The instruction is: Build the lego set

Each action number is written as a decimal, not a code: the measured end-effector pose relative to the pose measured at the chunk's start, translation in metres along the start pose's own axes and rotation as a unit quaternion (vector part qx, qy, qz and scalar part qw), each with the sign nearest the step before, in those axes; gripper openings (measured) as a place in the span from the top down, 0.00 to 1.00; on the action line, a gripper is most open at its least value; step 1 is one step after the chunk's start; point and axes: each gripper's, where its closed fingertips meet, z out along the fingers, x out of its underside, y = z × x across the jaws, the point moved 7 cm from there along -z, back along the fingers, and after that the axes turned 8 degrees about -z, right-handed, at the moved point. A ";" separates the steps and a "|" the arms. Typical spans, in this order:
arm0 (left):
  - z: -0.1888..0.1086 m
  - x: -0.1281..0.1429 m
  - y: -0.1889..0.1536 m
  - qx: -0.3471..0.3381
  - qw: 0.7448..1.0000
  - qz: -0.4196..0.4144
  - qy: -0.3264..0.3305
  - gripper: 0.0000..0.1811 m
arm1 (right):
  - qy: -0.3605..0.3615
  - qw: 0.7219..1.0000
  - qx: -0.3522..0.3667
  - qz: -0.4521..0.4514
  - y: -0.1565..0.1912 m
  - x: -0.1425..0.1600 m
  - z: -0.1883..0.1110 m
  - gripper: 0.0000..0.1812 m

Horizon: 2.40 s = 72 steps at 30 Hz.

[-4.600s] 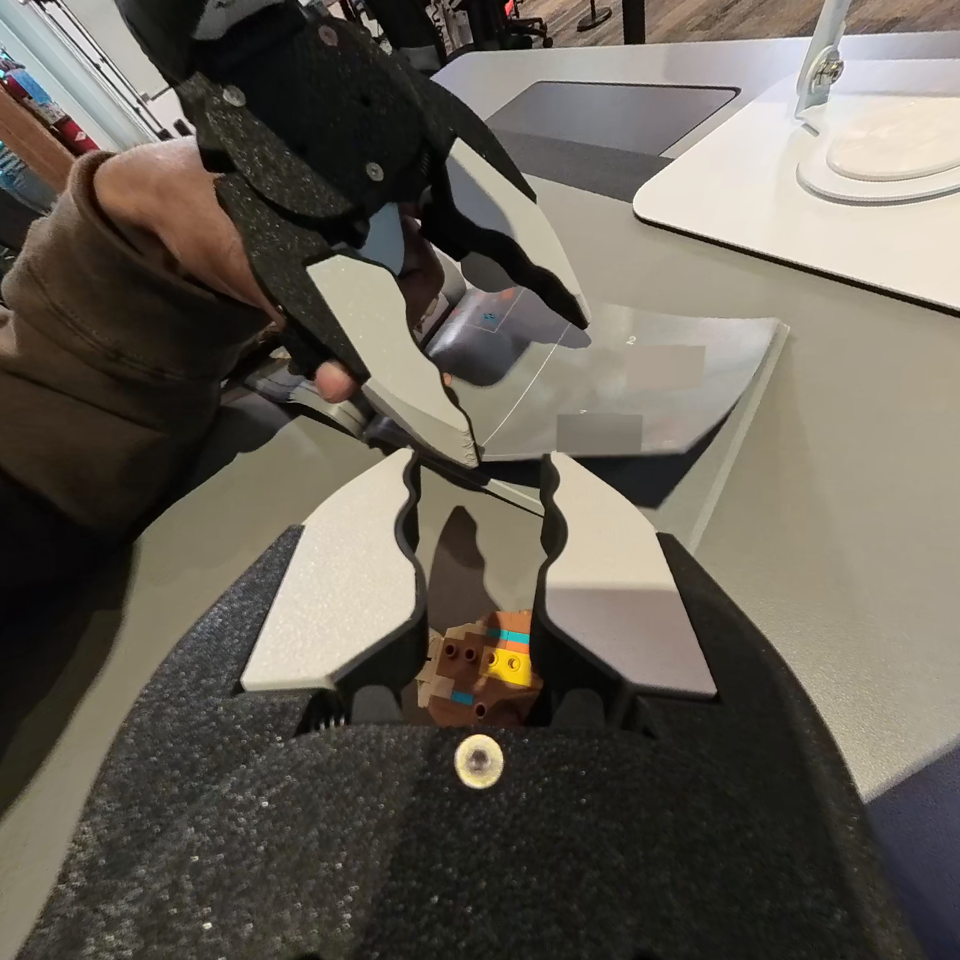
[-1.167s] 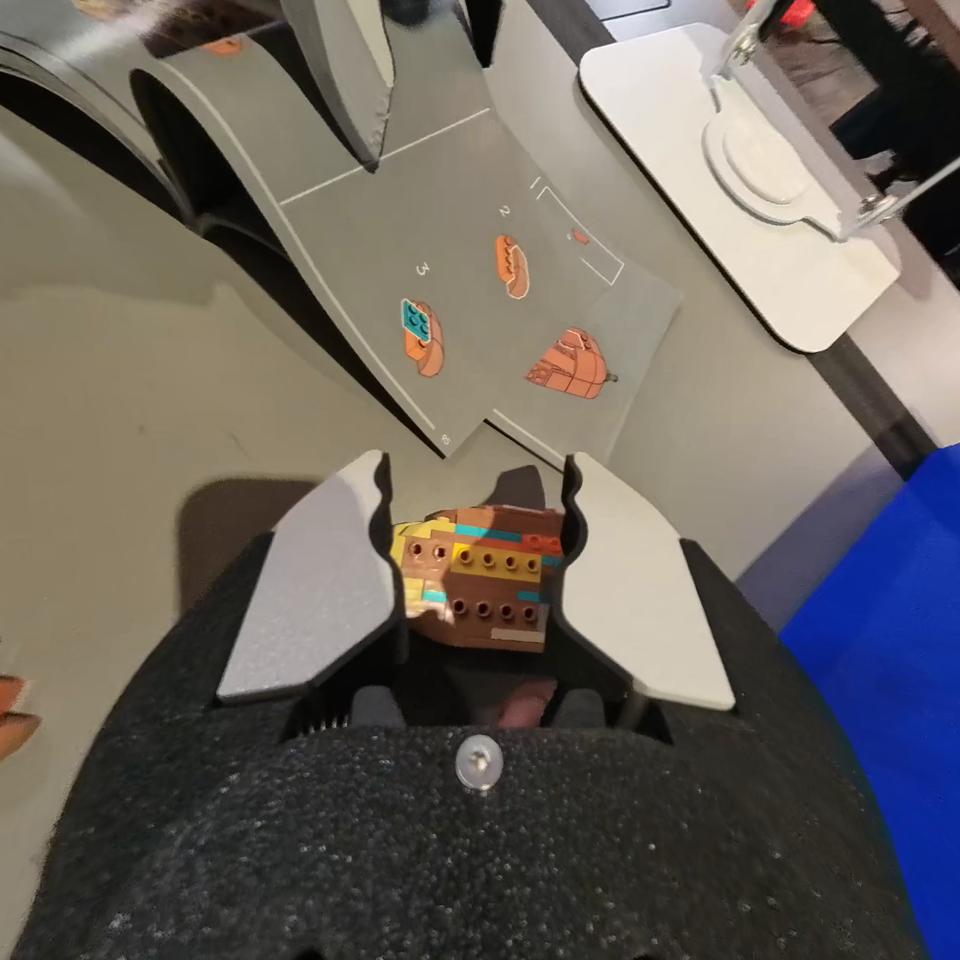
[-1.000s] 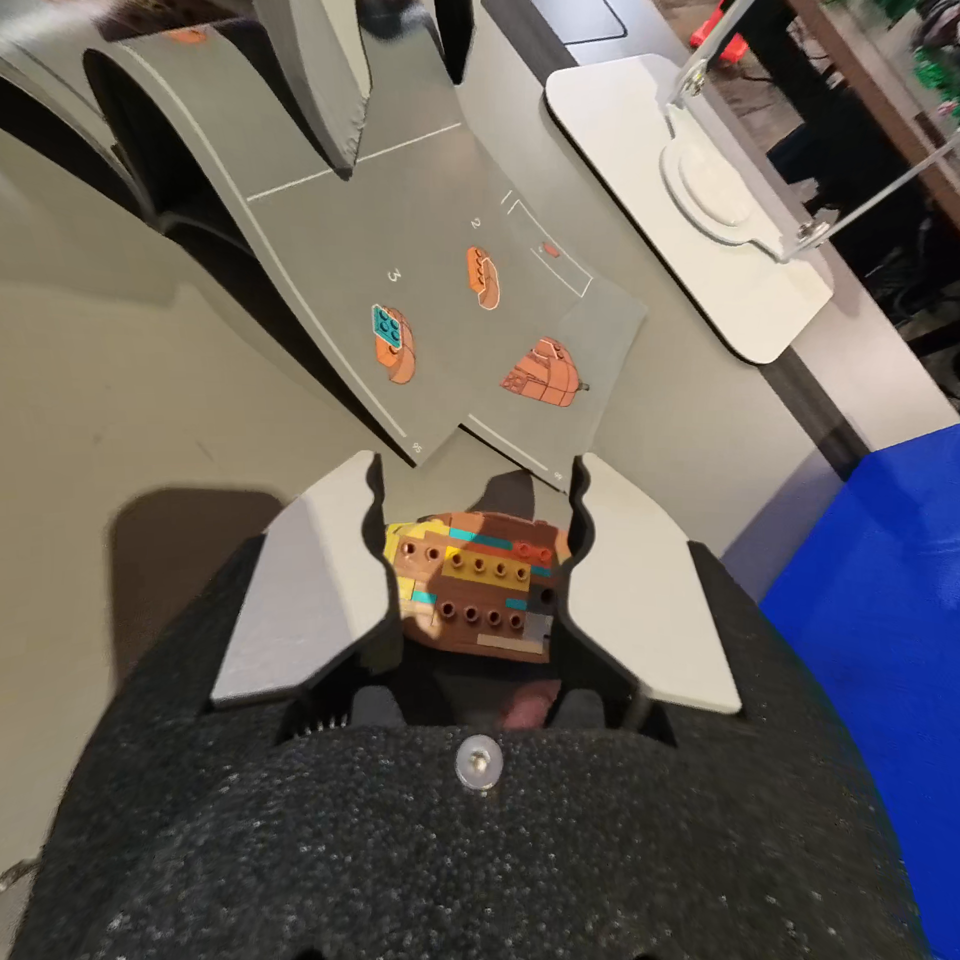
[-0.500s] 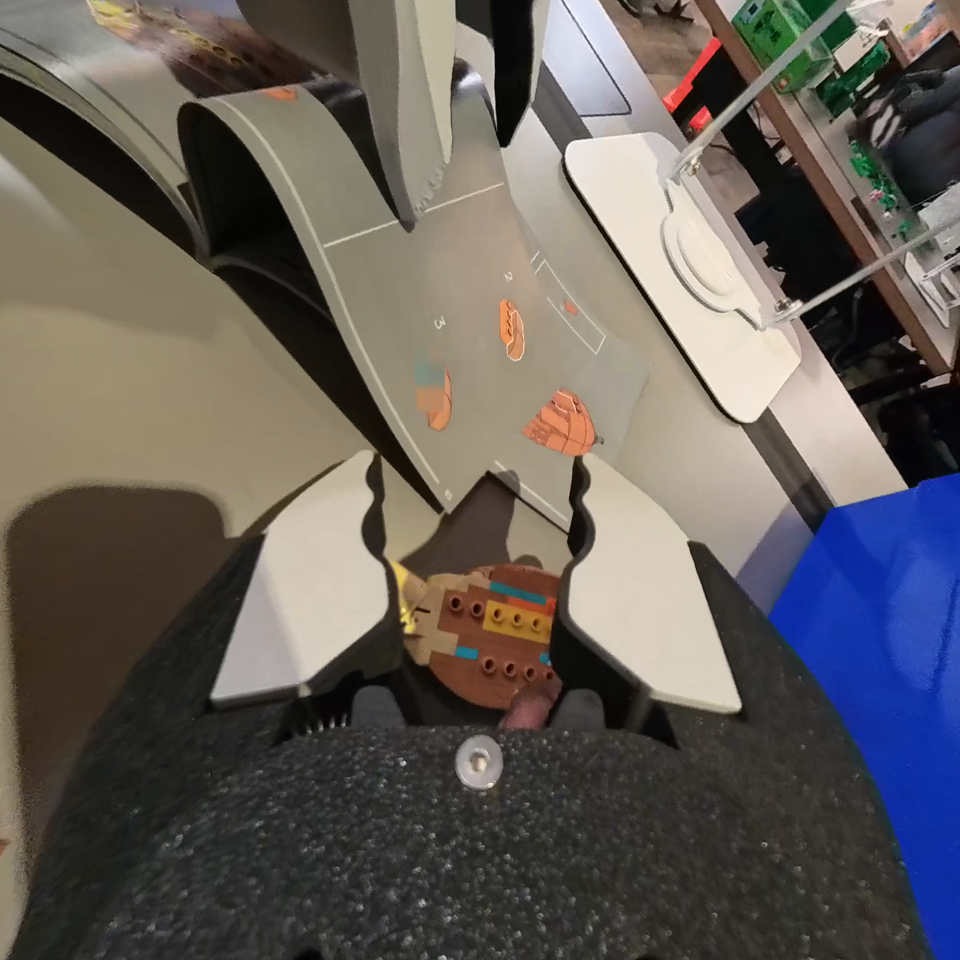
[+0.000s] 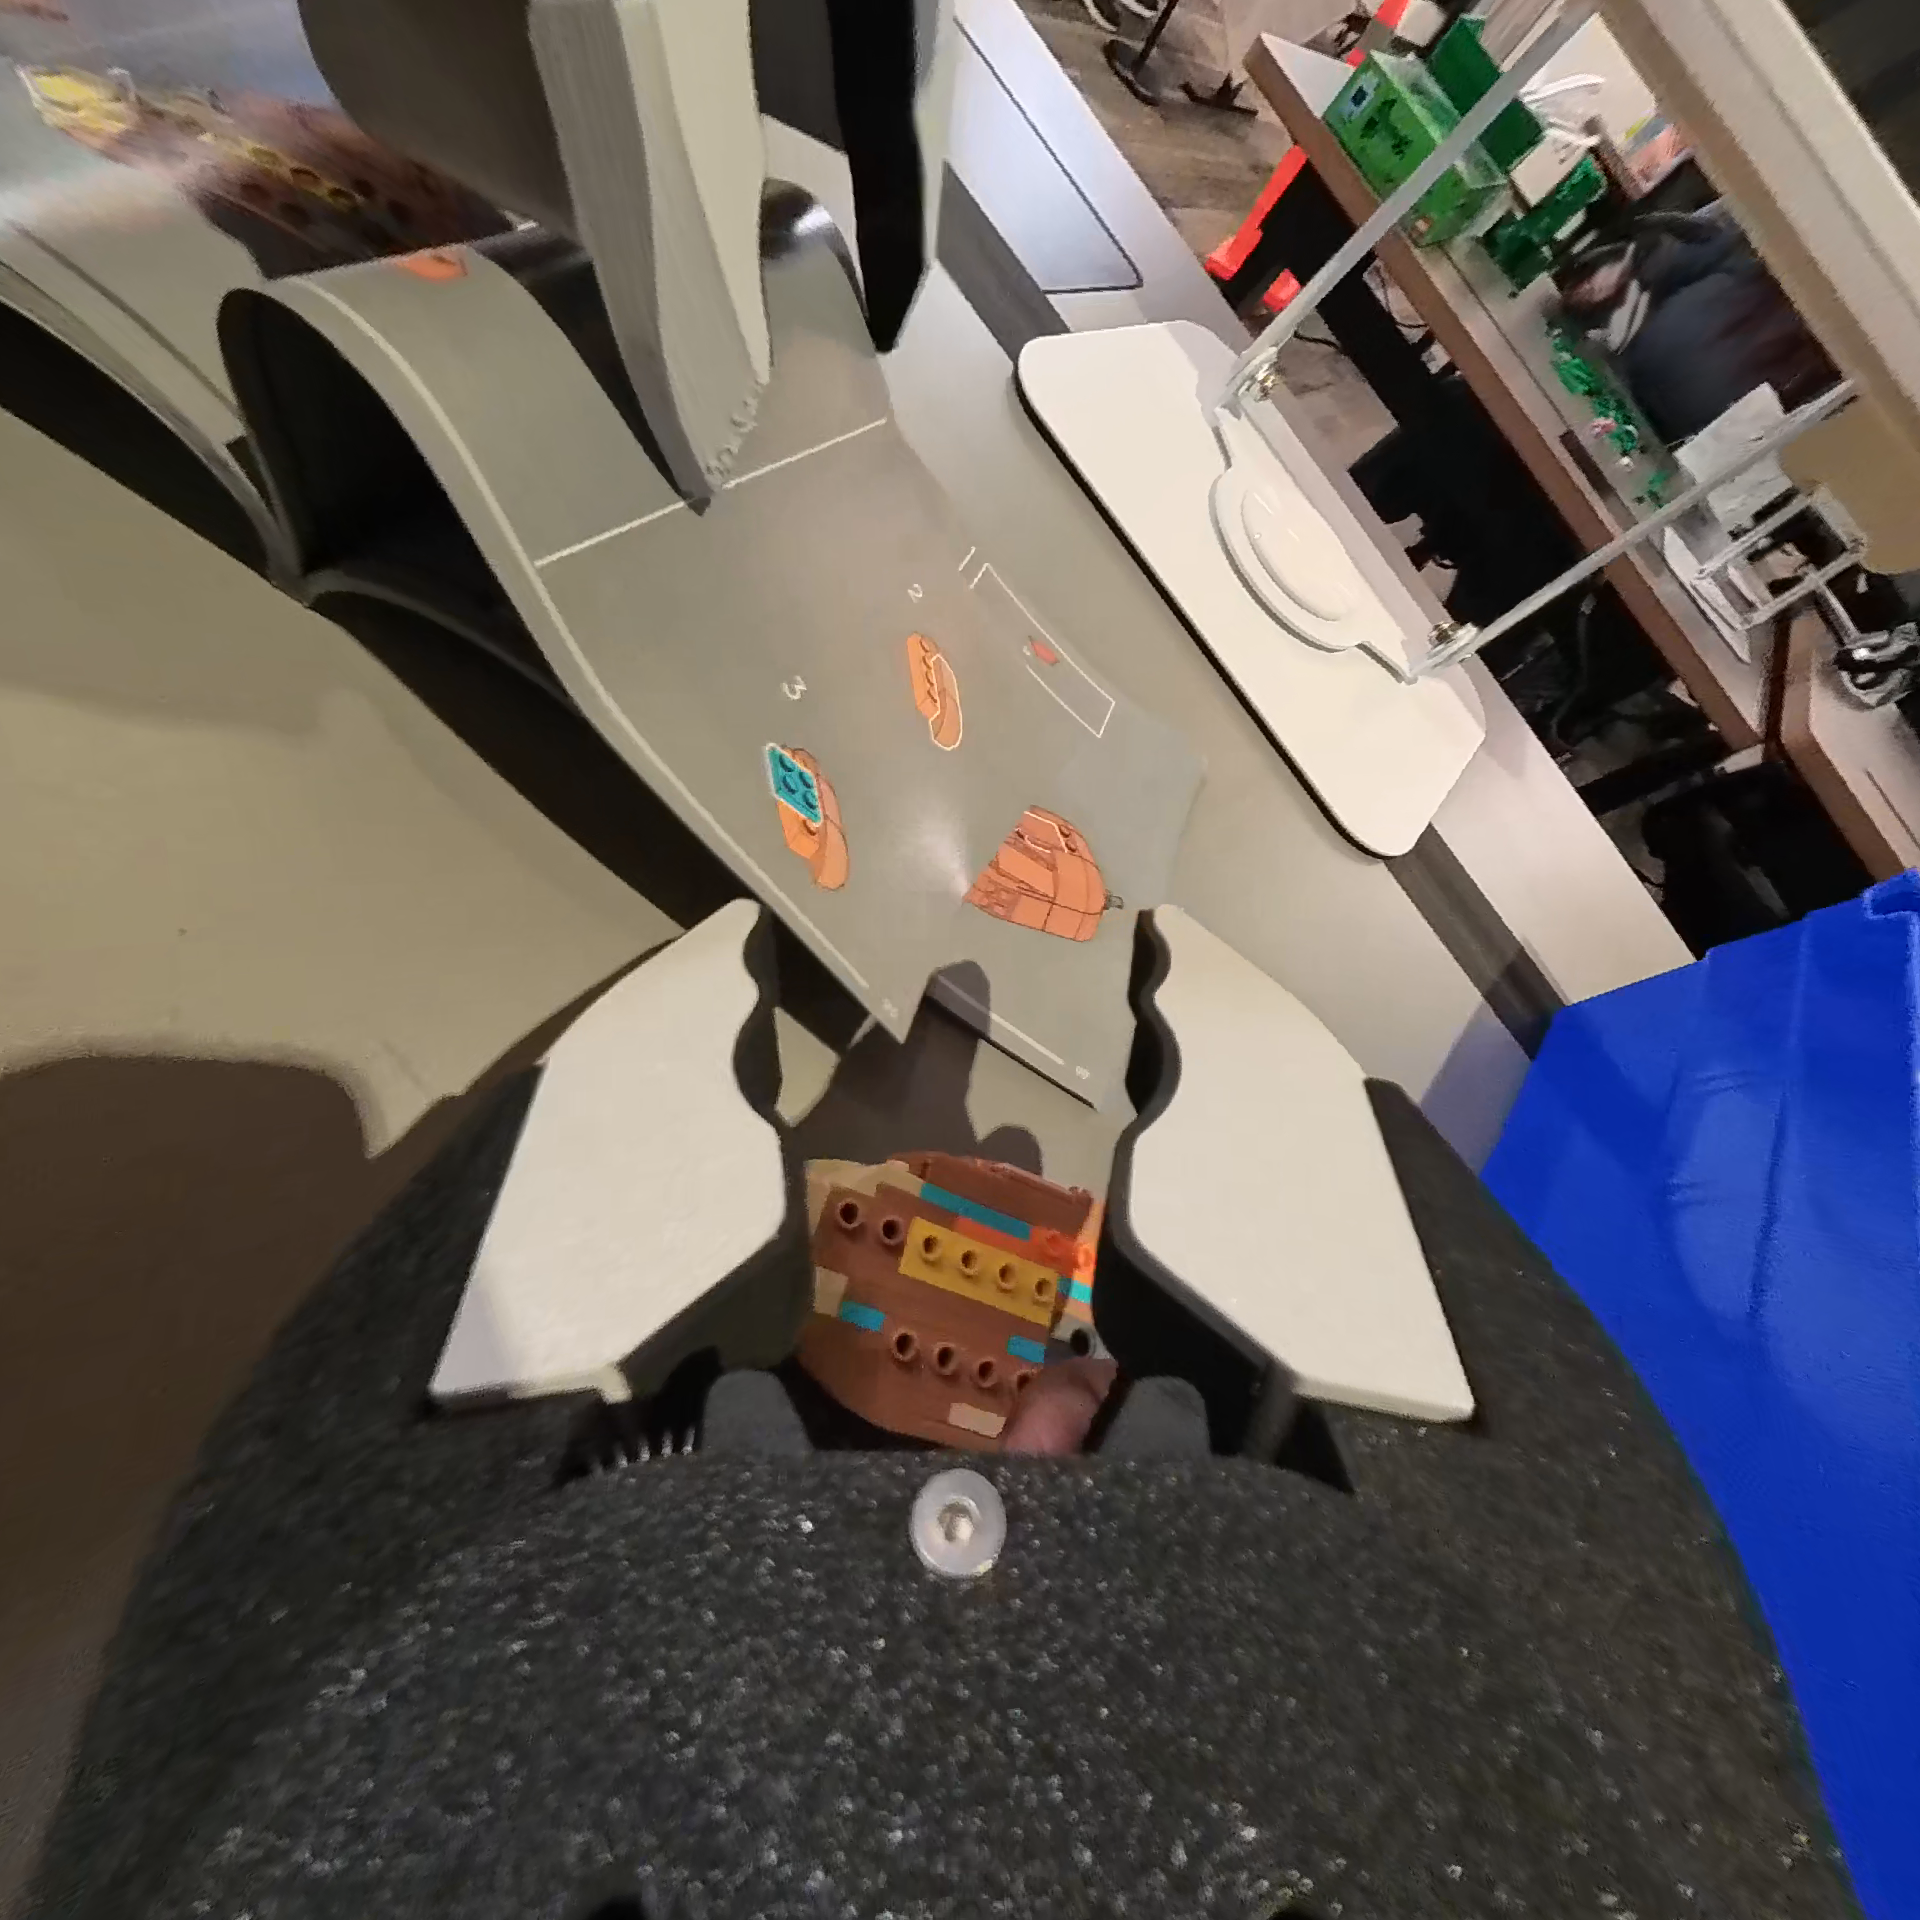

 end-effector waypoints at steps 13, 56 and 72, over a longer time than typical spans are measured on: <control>-0.002 0.001 0.003 0.001 1.000 -0.005 -0.004 0.55 | -0.030 0.998 0.042 0.030 -0.015 -0.011 0.000 0.65; 0.028 -0.023 -0.044 -0.075 0.995 0.051 -0.039 0.48 | -0.074 0.993 0.093 0.022 -0.030 -0.014 0.017 0.65; 0.031 -0.020 -0.039 -0.073 0.996 0.032 -0.031 0.51 | -0.075 0.993 0.091 0.032 -0.030 -0.012 0.018 0.65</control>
